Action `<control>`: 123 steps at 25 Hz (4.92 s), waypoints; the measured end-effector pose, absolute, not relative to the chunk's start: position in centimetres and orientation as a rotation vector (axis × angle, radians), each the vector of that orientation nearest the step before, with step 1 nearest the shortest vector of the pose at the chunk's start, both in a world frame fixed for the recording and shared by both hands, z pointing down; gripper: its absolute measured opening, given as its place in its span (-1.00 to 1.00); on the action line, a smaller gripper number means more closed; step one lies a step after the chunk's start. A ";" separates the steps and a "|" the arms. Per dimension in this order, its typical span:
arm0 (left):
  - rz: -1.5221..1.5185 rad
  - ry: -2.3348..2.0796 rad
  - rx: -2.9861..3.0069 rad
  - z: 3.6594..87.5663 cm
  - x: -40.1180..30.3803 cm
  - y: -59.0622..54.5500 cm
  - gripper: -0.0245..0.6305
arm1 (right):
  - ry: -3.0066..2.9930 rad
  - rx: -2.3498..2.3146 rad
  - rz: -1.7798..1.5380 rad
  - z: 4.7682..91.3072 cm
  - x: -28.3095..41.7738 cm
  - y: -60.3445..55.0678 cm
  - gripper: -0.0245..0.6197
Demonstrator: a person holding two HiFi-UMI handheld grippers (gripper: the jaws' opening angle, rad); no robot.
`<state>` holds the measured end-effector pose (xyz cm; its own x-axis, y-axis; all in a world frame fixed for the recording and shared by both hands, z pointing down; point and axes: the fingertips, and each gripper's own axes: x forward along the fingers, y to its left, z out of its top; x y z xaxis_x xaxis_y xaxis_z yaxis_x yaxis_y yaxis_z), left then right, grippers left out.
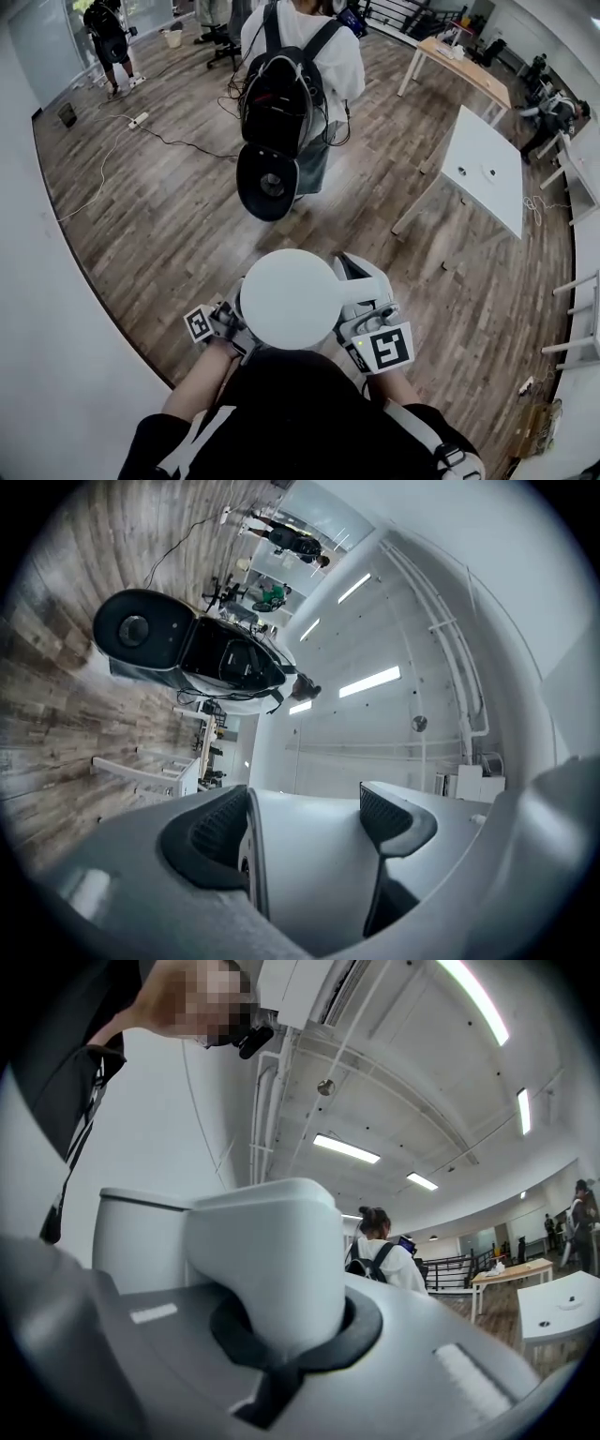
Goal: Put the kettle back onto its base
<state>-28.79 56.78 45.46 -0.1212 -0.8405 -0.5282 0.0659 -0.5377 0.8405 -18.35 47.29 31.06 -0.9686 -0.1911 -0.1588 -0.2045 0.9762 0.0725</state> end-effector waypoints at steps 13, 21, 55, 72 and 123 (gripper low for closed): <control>-1.498 -0.627 1.519 45.8 -27.0 54.2 0.24 | 2.921 -0.745 0.129 31.6 -14.2 48.1 -0.90; -1.355 -0.464 1.496 47.5 -23.3 53.9 0.24 | 2.886 -1.022 0.116 32.9 -10.0 50.0 -0.90; -1.119 -0.285 1.526 48.8 -3.6 34.4 0.23 | 2.676 -1.402 0.115 34.5 11.2 34.0 -0.90; -1.098 -0.160 1.509 49.1 -5.8 17.7 0.23 | 2.669 -1.518 0.191 34.1 8.0 19.0 -0.90; -1.038 -0.239 1.461 52.3 4.0 -16.2 0.23 | 2.689 -1.502 0.037 37.9 18.4 -16.2 -0.90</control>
<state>4.01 -16.23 52.28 0.5716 -0.6898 -0.4444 0.4257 -0.2137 0.8793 18.38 -16.20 37.94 -0.5229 -0.8499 -0.0656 -0.8514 0.5245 -0.0092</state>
